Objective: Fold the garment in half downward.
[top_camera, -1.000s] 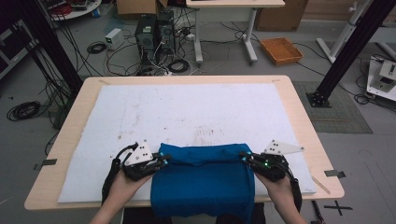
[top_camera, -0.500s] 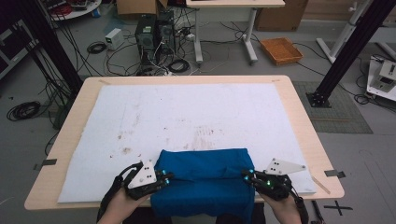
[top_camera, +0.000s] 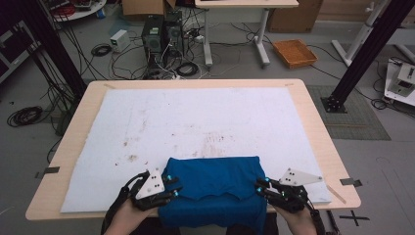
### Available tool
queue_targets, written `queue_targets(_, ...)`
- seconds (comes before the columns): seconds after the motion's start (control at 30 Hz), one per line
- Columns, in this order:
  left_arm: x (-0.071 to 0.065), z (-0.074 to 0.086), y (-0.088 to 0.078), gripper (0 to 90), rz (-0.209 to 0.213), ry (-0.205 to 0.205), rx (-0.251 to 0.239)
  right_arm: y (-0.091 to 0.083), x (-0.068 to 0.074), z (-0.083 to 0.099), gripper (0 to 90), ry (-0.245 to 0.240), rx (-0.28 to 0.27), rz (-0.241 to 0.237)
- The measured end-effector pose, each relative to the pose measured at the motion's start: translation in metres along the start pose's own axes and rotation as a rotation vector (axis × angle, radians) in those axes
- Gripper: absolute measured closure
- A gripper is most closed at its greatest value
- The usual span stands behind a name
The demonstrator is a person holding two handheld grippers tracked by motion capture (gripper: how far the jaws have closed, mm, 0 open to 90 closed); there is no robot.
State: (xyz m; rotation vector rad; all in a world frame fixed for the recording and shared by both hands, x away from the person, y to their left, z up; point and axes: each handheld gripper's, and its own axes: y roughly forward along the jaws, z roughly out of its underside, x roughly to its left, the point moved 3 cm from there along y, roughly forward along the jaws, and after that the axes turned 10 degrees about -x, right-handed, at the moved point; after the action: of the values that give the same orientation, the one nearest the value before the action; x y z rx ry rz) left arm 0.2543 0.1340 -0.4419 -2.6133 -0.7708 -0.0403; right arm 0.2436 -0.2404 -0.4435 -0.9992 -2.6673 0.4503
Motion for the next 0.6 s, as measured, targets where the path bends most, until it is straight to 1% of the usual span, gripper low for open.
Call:
queue_targets(0.03, 0.007, -0.001, 0.001, 64.4, -0.022, -0.024, -0.011, 0.002, -0.003, -0.003, 74.9, 0.004, -0.009, 0.015)
queue_targets(0.1, 0.021, -0.004, 0.004, 61.5, -0.085, -0.089, -0.027, 0.006, -0.012, -0.008, 70.4, 0.013, -0.021, 0.052)
queue_targets(0.13, 0.029, -0.005, 0.007, 59.4, -0.12, -0.125, -0.024, 0.009, -0.017, -0.011, 70.0, 0.03, -0.025, 0.069)
queue_targets(0.17, 0.038, -0.005, 0.011, 57.4, -0.146, -0.157, -0.016, 0.013, -0.023, -0.014, 67.8, 0.047, -0.027, 0.08)
queue_targets(0.23, 0.052, -0.005, 0.018, 56.4, -0.198, -0.218, 0.011, 0.02, -0.033, -0.019, 66.6, 0.08, -0.037, 0.114)
queue_targets(0.27, 0.058, -0.004, 0.021, 55.5, -0.211, -0.239, 0.021, 0.023, -0.038, -0.022, 66.7, 0.097, -0.037, 0.124)
queue_targets(0.33, 0.066, 0.0, 0.028, 53.9, -0.227, -0.28, 0.034, 0.031, -0.047, -0.026, 66.5, 0.129, -0.044, 0.144)
queue_targets(0.4, 0.071, 0.004, 0.032, 53.9, -0.22, -0.319, 0.051, 0.038, -0.055, -0.027, 65.3, 0.16, -0.033, 0.165)
queue_targets(0.47, 0.073, 0.009, 0.035, 54.8, -0.21, -0.334, 0.076, 0.045, -0.062, -0.025, 64.8, 0.184, -0.01, 0.176)
queue_targets(0.5, 0.072, 0.011, 0.037, 57.9, -0.197, -0.343, 0.08, 0.048, -0.064, -0.024, 64.9, 0.201, -0.003, 0.178)
queue_targets(0.53, 0.072, 0.013, 0.037, 62.0, -0.188, -0.349, 0.079, 0.05, -0.066, -0.022, 67.1, 0.206, 0.01, 0.177)
queue_targets(0.6, 0.07, 0.015, 0.038, 67.9, -0.177, -0.36, 0.068, 0.055, -0.068, -0.018, 79.2, 0.198, 0.033, 0.173)
